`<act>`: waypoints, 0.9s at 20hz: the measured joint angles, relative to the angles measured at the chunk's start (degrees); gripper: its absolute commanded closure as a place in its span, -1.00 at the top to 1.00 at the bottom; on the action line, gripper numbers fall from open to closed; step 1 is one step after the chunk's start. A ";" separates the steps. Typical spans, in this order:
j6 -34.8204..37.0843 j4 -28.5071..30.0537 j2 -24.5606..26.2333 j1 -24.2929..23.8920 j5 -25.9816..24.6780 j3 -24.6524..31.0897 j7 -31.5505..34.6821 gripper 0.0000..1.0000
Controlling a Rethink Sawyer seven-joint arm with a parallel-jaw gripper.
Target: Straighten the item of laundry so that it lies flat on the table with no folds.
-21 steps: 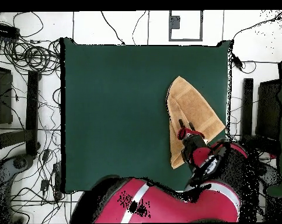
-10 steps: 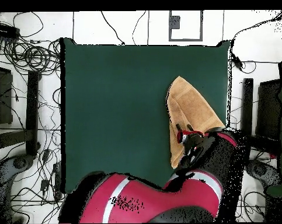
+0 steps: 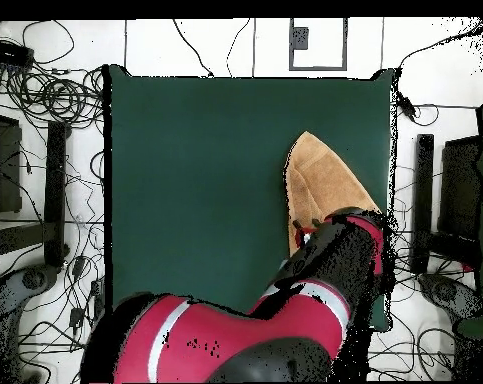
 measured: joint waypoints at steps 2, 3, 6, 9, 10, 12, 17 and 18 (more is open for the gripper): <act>0.01 -0.07 0.04 0.35 -0.49 -0.06 1.17 1.00; -0.01 -0.17 0.05 0.51 -0.95 -0.11 2.16 1.00; -0.19 -0.40 0.12 0.65 -1.80 -0.19 4.18 1.00; -0.44 -0.46 0.17 0.67 -2.04 -0.19 4.43 1.00; -0.54 -0.46 0.18 0.68 -2.13 -0.24 4.43 1.00; -0.58 -0.47 0.21 0.78 -2.27 -0.32 4.43 1.00; -0.78 -0.45 0.30 1.31 -2.90 -0.74 4.43 1.00; -0.78 -0.45 0.33 1.54 -3.17 -0.86 4.43 1.00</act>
